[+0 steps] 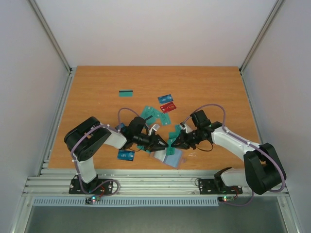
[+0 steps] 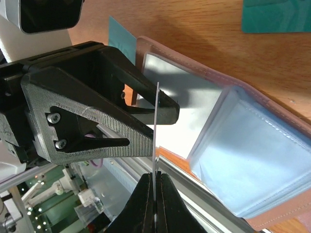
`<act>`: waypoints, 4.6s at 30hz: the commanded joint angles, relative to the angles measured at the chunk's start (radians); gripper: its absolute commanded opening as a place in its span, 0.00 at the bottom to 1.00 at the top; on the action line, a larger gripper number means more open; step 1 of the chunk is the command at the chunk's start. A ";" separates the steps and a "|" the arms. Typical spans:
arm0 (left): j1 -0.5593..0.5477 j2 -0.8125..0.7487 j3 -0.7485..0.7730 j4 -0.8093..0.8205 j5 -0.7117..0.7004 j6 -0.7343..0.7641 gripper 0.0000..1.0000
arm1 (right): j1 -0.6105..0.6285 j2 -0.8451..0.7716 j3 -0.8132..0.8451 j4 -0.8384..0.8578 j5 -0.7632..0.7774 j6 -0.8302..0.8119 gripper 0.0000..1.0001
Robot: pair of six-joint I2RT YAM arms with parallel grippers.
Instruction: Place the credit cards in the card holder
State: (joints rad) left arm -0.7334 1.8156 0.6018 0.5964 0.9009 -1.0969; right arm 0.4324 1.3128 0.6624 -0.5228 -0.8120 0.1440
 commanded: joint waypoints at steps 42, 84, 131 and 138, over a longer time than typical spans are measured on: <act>0.009 0.001 -0.002 0.148 0.022 -0.062 0.00 | -0.001 0.020 -0.039 0.079 0.024 0.035 0.29; 0.012 -0.172 0.232 -0.814 -0.150 0.485 0.00 | 0.066 -0.046 -0.142 -0.205 0.302 0.057 0.23; 0.007 -0.219 0.164 -0.847 -0.179 0.420 0.00 | 0.065 0.189 -0.026 -0.140 0.440 0.039 0.09; 0.007 -0.210 0.151 -0.842 -0.182 0.421 0.00 | 0.064 0.197 -0.026 -0.135 0.431 0.037 0.09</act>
State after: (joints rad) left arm -0.7242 1.6035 0.7670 -0.2481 0.7139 -0.6830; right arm 0.4931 1.4693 0.6502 -0.6872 -0.4828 0.1993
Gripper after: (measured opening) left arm 0.009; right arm 0.090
